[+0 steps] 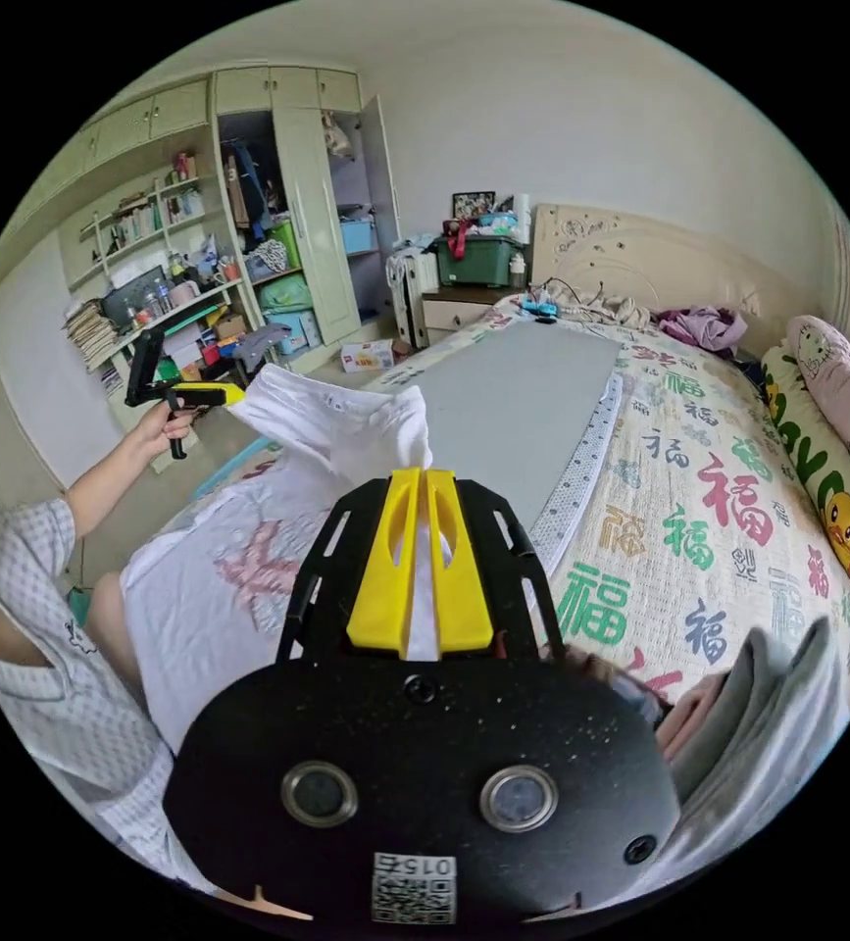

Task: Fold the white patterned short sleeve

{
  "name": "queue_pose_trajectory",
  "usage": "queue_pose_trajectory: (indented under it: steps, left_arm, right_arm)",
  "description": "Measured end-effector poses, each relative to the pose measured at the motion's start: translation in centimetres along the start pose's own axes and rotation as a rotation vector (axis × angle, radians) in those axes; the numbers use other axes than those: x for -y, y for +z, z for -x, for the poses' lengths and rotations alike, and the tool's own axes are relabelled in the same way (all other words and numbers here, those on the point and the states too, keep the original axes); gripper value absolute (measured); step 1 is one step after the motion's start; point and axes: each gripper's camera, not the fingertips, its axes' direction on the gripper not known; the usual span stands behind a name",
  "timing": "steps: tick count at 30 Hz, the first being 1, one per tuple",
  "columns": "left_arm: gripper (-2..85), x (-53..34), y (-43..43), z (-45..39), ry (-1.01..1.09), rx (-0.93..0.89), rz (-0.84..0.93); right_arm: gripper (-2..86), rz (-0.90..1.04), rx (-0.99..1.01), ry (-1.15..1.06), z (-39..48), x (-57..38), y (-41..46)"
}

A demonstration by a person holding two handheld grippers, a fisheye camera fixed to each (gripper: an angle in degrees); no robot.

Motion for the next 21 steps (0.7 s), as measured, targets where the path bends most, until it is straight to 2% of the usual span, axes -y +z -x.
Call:
queue_pose_trajectory:
  steps: [4,6,7,9,13,15,18,21]
  left_arm:
    - [-0.4,-13.1,-7.5,-7.0,-0.023,-0.069,-0.029]
    - [-0.4,-17.9,-7.9,-8.8,-0.073,-0.114,0.075]
    - [-0.4,-20.3,-7.3,-9.7,-0.115,-0.109,0.182]
    - [-0.3,-23.1,-7.1,-10.9,-0.186,-0.028,0.259]
    - [0.6,-26.3,-10.0,-13.5,-0.247,0.068,0.175]
    - [2.8,-26.7,-10.7,-14.3,-0.262,0.096,0.171]
    - [9.9,-27.2,-10.8,-15.5,-0.300,0.116,0.155]
    - [11.0,-29.2,-11.0,-14.6,-0.508,0.089,0.048]
  right_arm:
    - [-0.5,0.035,0.118,0.062,10.4,-12.0,-10.6]
    - [-0.5,0.112,0.150,0.112,13.9,-16.5,-12.1]
    - [-0.5,0.142,0.150,0.119,15.0,-17.7,-12.1]
    - [-0.5,0.294,0.132,0.163,18.3,-21.2,-11.6]
    - [1.2,0.253,0.024,0.173,22.3,-22.1,-15.6]
    - [5.3,0.241,0.017,0.174,23.5,-21.1,-16.9]
    - [9.1,0.202,0.004,0.201,25.5,-19.5,-17.8]
    - [10.5,0.201,-0.083,0.351,25.1,-18.9,-17.6]
